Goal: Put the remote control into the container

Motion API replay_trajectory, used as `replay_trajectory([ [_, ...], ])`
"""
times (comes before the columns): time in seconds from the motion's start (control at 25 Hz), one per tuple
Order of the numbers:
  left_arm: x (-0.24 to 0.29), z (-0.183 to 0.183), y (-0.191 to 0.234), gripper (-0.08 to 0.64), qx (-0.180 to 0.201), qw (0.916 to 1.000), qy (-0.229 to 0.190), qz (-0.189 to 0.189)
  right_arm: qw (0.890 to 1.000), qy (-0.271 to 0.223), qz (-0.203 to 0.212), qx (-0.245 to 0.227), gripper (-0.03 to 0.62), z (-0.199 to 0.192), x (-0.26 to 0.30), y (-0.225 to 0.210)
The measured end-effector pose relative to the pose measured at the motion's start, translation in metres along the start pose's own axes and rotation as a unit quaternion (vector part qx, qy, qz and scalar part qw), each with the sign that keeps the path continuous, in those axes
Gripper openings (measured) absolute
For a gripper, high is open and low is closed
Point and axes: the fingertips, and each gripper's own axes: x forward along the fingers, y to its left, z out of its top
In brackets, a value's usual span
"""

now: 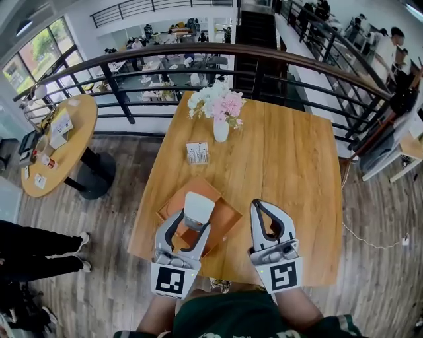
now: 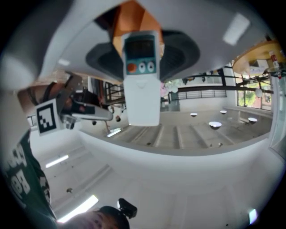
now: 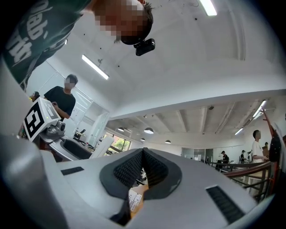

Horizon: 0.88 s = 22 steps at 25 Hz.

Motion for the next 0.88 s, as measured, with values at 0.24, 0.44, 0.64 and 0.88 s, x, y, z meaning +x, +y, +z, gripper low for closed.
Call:
replay_trajectory([
  [0.24, 0.007, -0.009, -0.003, 0.247, 0.005, 0.9998, 0.016, 0.009, 1.000, -0.003, 0.006, 0.014, 0.015, -0.008, 0.004, -0.009],
  [0.44, 0.013, -0.024, -0.011, 0.247, 0.006, 0.9991, 0.042, 0.001, 1.000, 0.001, 0.009, 0.023, 0.015, -0.016, 0.004, -0.013],
  [0.64, 0.020, -0.033, -0.017, 0.247, 0.002, 0.9981, 0.062, -0.002, 1.000, 0.007, 0.012, 0.024, 0.015, -0.023, 0.003, -0.019],
  [0.88, 0.030, -0.046, -0.025, 0.245, -0.004, 0.9960, 0.089, -0.013, 0.999, 0.003, 0.017, 0.035, 0.015, -0.029, 0.005, -0.021],
])
